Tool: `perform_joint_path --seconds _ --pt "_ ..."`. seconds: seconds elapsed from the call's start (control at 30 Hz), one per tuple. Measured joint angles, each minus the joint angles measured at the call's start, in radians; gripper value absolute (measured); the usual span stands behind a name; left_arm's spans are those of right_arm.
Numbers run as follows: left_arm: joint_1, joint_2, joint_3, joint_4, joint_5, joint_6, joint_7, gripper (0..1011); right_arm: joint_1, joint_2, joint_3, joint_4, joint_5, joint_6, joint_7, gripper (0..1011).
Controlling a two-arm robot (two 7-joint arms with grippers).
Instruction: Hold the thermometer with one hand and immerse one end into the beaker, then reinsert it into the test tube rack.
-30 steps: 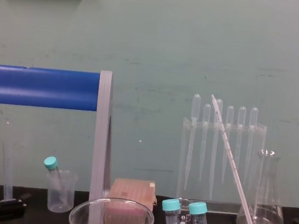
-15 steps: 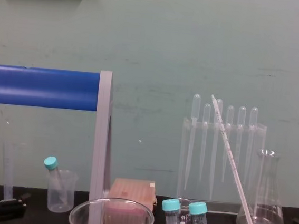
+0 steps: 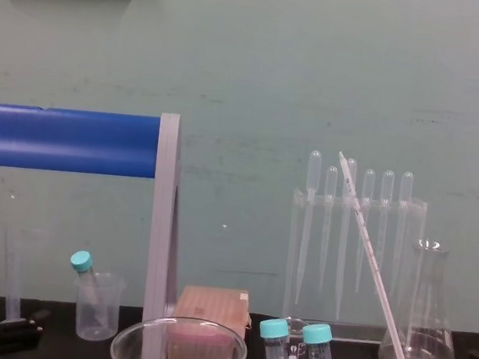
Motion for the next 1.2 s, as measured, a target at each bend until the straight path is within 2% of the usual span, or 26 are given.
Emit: perform_joint_path --seconds 0.67,0.77,0.97,1.07,1.2 --pt "0.0 0.0 0.0 0.0 0.0 0.0 0.0 1008 0.0 0.0 0.001 0.0 0.0 0.0 0.0 1003" --pt "0.0 0.0 0.0 0.0 0.0 0.0 0.0 1008 -0.003 -0.007 0.015 -0.009 0.004 0.013 0.001 1003" --pt "0.0 0.0 0.0 0.0 0.0 0.0 0.0 1008 -0.034 -0.027 0.08 -0.071 0.071 0.028 0.002 1003" --pt "0.0 0.0 0.0 0.0 0.0 0.0 0.0 1008 -0.068 -0.04 0.127 -0.151 0.11 0.024 -0.008 1003" --pt "0.0 0.0 0.0 0.0 0.0 0.0 0.0 1008 -0.089 -0.05 0.15 -0.21 0.126 0.011 -0.012 1003"
